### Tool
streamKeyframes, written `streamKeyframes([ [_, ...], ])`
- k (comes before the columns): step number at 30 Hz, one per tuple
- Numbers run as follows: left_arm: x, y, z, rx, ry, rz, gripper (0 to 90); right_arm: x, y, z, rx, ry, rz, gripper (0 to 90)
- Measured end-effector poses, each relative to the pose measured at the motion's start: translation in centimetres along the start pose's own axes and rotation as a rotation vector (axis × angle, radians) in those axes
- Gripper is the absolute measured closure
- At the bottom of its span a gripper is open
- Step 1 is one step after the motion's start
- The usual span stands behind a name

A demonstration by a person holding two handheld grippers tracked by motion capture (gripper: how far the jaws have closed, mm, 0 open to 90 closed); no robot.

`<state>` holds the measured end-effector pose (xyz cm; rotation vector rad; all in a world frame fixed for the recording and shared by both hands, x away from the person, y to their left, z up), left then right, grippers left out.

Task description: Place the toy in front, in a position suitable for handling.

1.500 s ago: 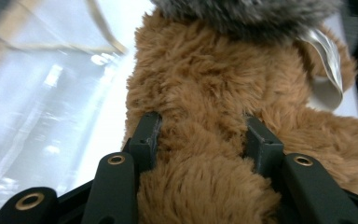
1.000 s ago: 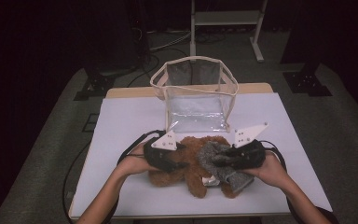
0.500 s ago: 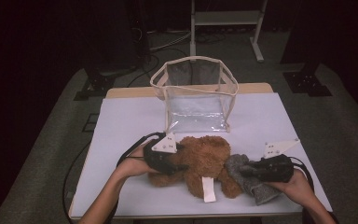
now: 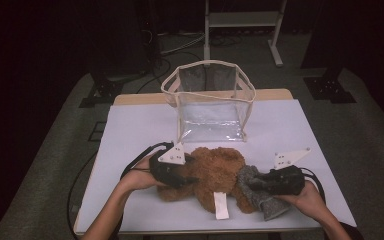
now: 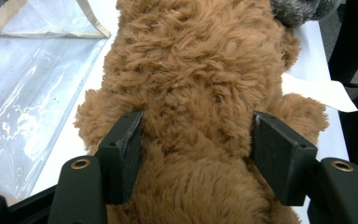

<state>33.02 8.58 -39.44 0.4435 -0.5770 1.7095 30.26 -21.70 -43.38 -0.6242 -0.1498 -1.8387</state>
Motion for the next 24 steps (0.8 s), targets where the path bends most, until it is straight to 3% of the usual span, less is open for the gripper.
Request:
streamKeyframes([
  [4, -0.3, 0.1, 0.1, -0.005, -0.004, 0.001, 36.2, 1.5, 0.1, 0.3, -0.009, 0.01, -0.014, 75.0],
  [8, -0.6, 0.0, 0.3, -0.015, -0.011, -0.001, 36.2, 2.4, 0.0, 3.2, 0.036, 0.056, -0.019, 75.0],
  [10, -0.8, 0.0, 0.4, -0.019, -0.011, -0.001, 36.9, 2.2, -0.3, 5.6, 0.082, 0.072, -0.009, 74.9],
  [14, -1.2, 0.0, 0.6, -0.024, -0.017, -0.004, 38.7, 0.5, -0.5, 9.8, 0.182, 0.022, -0.007, 75.0],
  [16, -1.3, 0.1, 0.6, -0.028, -0.018, -0.002, 38.6, -0.1, -0.4, 10.7, 0.194, 0.007, -0.004, 74.9],
  [19, -1.6, 0.1, 0.6, -0.031, -0.013, 0.004, 38.2, -2.5, 0.3, 12.8, 0.219, -0.043, 0.012, 74.8],
  [24, -1.4, 0.0, 0.6, -0.028, -0.01, 0.011, 35.5, -4.0, 1.0, 11.9, 0.191, -0.087, 0.026, 75.1],
])
Point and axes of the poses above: each handheld gripper's, and its own axes: x roughly backward along the jaws, z roughly out of its top, y roughly to its right, the point moved 4 cm from there along -x, roughly forward along the jaws, and after that the axes turned 7 degrees about y, right-handed, at the moved point
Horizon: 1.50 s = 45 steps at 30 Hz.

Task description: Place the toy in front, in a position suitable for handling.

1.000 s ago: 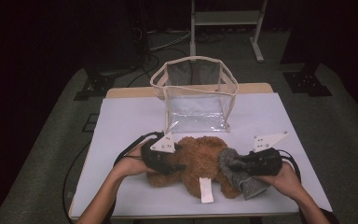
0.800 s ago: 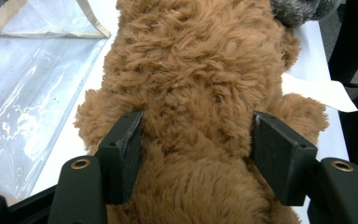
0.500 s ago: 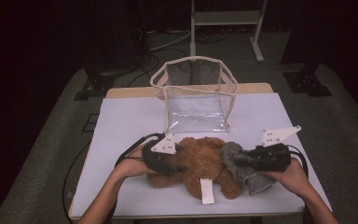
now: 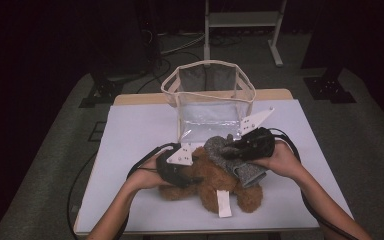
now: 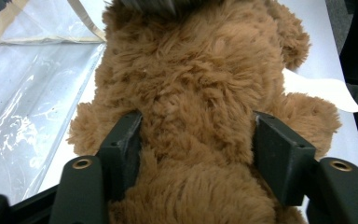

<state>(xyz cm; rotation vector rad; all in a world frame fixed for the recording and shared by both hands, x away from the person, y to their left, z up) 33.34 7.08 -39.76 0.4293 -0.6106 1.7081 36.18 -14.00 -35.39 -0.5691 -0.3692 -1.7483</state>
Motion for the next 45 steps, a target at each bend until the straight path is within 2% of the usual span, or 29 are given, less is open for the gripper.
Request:
streamKeyframes([
  [3, 0.3, -0.2, 0.1, 0.007, -0.018, 0.015, 26.8, -0.3, 0.1, -1.3, -0.035, -0.019, 0.016, 75.4],
  [6, 1.1, -0.3, -0.1, 0.028, -0.012, 0.036, 21.5, -0.2, 0.1, -2.0, -0.049, -0.006, 0.02, 75.4],
  [11, 3.0, -0.9, -1.1, 0.092, 0.0, 0.081, 14.9, 0.4, 0.1, -3.0, -0.07, 0.007, 0.019, 75.4],
  [12, 3.4, -1.1, -1.5, 0.119, -0.002, 0.089, 13.8, 0.5, 0.1, -3.0, -0.069, 0.007, 0.018, 75.5],
  [14, 3.6, -1.2, -2.2, 0.174, -0.002, 0.077, 13.4, 0.8, -0.1, -3.2, -0.061, 0.002, 0.011, 75.4],
  [15, 3.6, -1.2, -2.5, 0.179, 0.001, 0.067, 17.3, 1.0, -0.2, -3.1, -0.058, 0.004, 0.012, 75.4],
  [17, 3.4, -1.1, -2.9, 0.164, -0.003, 0.07, 29.5, 1.6, -0.2, -2.5, -0.059, 0.021, 0.006, 75.5],
  [19, 2.9, -0.9, -3.1, 0.153, 0.005, 0.066, 35.8, 2.1, 0.0, -1.5, -0.044, 0.038, -0.003, 75.4],
  [21, 2.6, -0.7, -3.1, 0.141, 0.015, 0.059, 38.1, 2.4, 0.4, -0.6, -0.031, 0.041, -0.015, 75.4],
  [23, 2.4, -0.5, -2.9, 0.109, 0.009, 0.053, 39.1, 2.3, 1.0, 0.4, -0.025, 0.033, -0.017, 75.4],
  [24, 2.4, -0.5, -2.9, 0.109, 0.009, 0.053, 39.5, 2.3, 1.0, 0.4, -0.025, 0.033, -0.017, 75.4],
  [27, 2.0, -0.4, -2.5, 0.068, 0.011, 0.043, 40.2, 0.6, 2.1, 2.1, -0.02, -0.008, 0.005, 75.3],
  [30, 1.6, -0.5, -2.2, 0.047, 0.011, 0.037, 40.2, -1.1, 2.4, 2.5, -0.012, -0.054, 0.029, 75.2],
  [32, 1.3, -0.6, -2.1, 0.04, 0.018, 0.035, 40.1, -2.2, 2.6, 2.0, -0.006, -0.111, 0.049, 75.1],
  [33, 1.2, -0.6, -2.0, 0.048, 0.031, 0.035, 40.1, -2.6, 2.4, 1.5, -0.019, -0.165, 0.049, 75.1],
  [35, 1.0, -0.6, -1.9, 0.039, 0.039, 0.031, 40.0, -2.7, 2.4, 0.7, -0.021, -0.196, 0.054, 75.4],
  [38, 0.6, -0.6, -1.4, 0.026, 0.041, 0.039, 38.9, -1.7, 2.2, -0.2, -0.051, -0.184, 0.054, 75.8],
  [43, 0.8, -0.3, -0.4, 0.002, 0.027, 0.049, 33.3, -0.1, 1.7, -2.1, -0.083, -0.114, 0.052, 76.1],
  [44, 1.1, -0.3, -0.2, 0.004, 0.025, 0.052, 30.8, 0.2, 1.7, -2.4, -0.087, -0.099, 0.056, 76.2],
  [45, 1.5, -0.3, -0.1, 0.025, 0.031, 0.053, 27.8, 0.3, 1.5, -2.7, -0.094, -0.082, 0.056, 76.2],
])
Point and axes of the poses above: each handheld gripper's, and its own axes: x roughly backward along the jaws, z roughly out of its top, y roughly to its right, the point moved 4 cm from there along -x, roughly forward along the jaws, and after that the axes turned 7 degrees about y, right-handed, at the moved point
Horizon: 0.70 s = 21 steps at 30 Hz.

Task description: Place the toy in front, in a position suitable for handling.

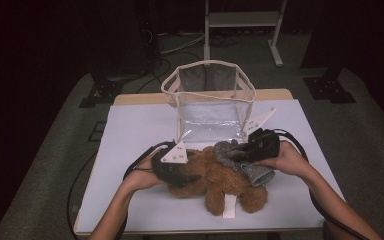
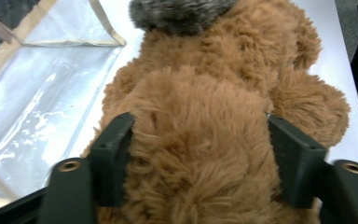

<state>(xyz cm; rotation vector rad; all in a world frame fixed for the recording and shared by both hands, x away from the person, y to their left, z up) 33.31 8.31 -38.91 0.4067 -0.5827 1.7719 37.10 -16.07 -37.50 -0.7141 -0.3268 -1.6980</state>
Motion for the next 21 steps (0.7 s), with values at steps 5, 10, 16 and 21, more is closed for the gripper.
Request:
streamKeyframes([
  [5, 1.0, -0.4, -0.7, 0.071, -0.024, 0.004, 19.9, 0.5, -0.7, -0.8, -0.009, 0.038, -0.007, 76.3],
  [10, 0.5, -0.1, -1.8, 0.074, -0.037, -0.013, 35.7, 0.4, -1.7, -0.1, 0.037, 0.044, -0.01, 76.2],
  [16, 0.4, 0.4, -2.0, 0.061, -0.029, -0.009, 37.8, -1.8, -3.0, 2.9, 0.121, -0.016, -0.014, 76.1],
  [21, 0.7, 0.6, -2.4, 0.06, -0.047, -0.011, 38.1, -3.8, -3.9, 4.0, 0.192, -0.062, 0.007, 75.9],
])
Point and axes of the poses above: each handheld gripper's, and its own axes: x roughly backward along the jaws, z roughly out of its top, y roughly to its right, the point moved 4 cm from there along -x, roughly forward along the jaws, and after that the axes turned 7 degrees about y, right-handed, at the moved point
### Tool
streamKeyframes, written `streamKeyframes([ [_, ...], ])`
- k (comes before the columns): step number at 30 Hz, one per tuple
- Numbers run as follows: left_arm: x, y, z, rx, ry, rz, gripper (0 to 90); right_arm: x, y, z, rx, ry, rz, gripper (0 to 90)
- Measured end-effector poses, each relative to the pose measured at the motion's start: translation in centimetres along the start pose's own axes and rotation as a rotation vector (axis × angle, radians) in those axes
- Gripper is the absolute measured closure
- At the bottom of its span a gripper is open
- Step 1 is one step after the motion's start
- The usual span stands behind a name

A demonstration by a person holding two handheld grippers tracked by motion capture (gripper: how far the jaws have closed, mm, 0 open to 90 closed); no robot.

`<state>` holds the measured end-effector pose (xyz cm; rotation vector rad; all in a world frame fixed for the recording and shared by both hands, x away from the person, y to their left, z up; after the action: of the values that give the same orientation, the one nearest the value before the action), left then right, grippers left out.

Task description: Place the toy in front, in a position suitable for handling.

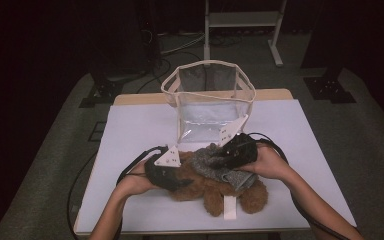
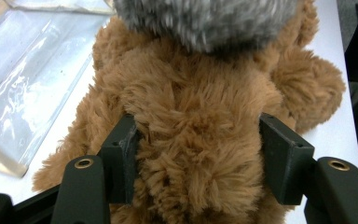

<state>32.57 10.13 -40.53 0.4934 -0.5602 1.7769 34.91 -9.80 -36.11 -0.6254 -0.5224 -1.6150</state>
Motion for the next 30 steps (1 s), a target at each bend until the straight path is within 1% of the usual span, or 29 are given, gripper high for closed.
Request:
streamKeyframes([
  [2, 0.2, 0.0, -0.1, -0.002, 0.001, -0.001, 38.2, 1.0, 0.3, -0.2, -0.025, 0.029, -0.004, 75.8],
  [5, 0.3, 0.1, -0.3, 0.0, -0.001, -0.005, 38.2, 3.5, 1.0, -1.3, -0.061, 0.066, -0.052, 75.8],
  [6, 0.4, 0.1, -0.3, 0.006, 0.003, -0.005, 38.2, 4.4, 1.2, -1.9, -0.081, 0.082, -0.063, 75.7],
  [7, 0.5, 0.0, -0.3, 0.003, 0.002, -0.006, 38.0, 5.2, 1.3, -2.4, -0.097, 0.092, -0.074, 75.6],
  [9, 0.7, -0.1, -0.1, -0.005, 0.0, -0.014, 36.6, 6.3, 1.3, -3.4, -0.121, 0.106, -0.086, 75.6],
  [10, 0.8, -0.1, 0.1, 0.005, 0.008, -0.016, 35.1, 6.5, 1.2, -3.8, -0.128, 0.11, -0.088, 75.6],
  [11, 0.9, -0.3, 0.3, 0.007, 0.01, -0.015, 32.0, 6.5, 1.1, -4.1, -0.127, 0.11, -0.087, 75.5],
  [12, 1.0, -0.5, 0.7, 0.014, 0.023, -0.005, 30.1, 6.3, 0.9, -4.3, -0.126, 0.107, -0.088, 75.6],
  [14, 1.1, -0.8, 1.1, 0.021, 0.035, -0.004, 28.3, 5.7, 0.5, -4.6, -0.12, 0.102, -0.08, 75.5],
  [15, 1.0, -0.8, 1.1, 0.025, 0.034, -0.008, 28.6, 5.5, 0.4, -4.6, -0.12, 0.107, -0.07, 75.6],
  [17, 0.7, -0.7, 1.0, 0.013, 0.024, -0.023, 33.9, 5.2, 0.2, -4.5, -0.121, 0.105, -0.064, 75.5],
  [19, 0.4, -0.5, 0.9, 0.015, 0.026, -0.034, 39.0, 4.9, 0.4, -4.0, -0.103, 0.088, -0.066, 75.5],
  [21, 0.1, -0.4, 0.8, 0.01, 0.023, -0.04, 41.2, 4.4, 0.5, -3.2, -0.085, 0.07, -0.059, 75.5],
  [22, 0.1, -0.3, 0.9, 0.006, 0.022, -0.039, 41.4, 4.1, 0.5, -2.9, -0.086, 0.067, -0.053, 75.5],
  [23, 0.1, -0.3, 0.9, 0.003, 0.019, -0.039, 41.5, 3.4, 0.6, -2.2, -0.073, 0.053, -0.04, 75.5],
  [25, 0.0, -0.1, 0.9, -0.001, 0.018, -0.041, 41.5, 2.3, 0.7, -1.4, -0.067, 0.039, -0.023, 75.5],
  [26, 0.0, -0.1, 0.9, -0.001, 0.018, -0.041, 41.5, 2.3, 0.7, -1.4, -0.067, 0.039, -0.023, 75.5],
  [27, -0.1, 0.0, 0.8, -0.006, 0.02, -0.046, 41.5, 1.5, 0.8, -0.9, -0.059, 0.031, -0.01, 75.5],
  [28, -0.2, 0.2, 0.8, -0.011, 0.02, -0.048, 41.4, 0.7, 0.9, -0.5, -0.041, 0.022, 0.004, 75.5],
  [29, -0.2, 0.3, 0.8, -0.018, 0.014, -0.047, 41.4, -0.5, 0.9, 0.0, -0.038, 0.011, 0.021, 75.5],
  [30, -0.1, 0.4, 0.8, -0.026, 0.009, -0.045, 41.4, -0.7, 1.0, 0.1, -0.028, 0.013, 0.025, 75.5],
])
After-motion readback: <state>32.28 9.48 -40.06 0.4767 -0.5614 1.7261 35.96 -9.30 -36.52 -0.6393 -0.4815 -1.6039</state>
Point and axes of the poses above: each handheld gripper's, and its own axes: x roughly backward along the jaws, z roughly out of its top, y roughly to its right, the point moved 4 cm from there along -x, roughly forward along the jaws, and after that the axes turned 7 degrees about y, right-handed, at the moved point
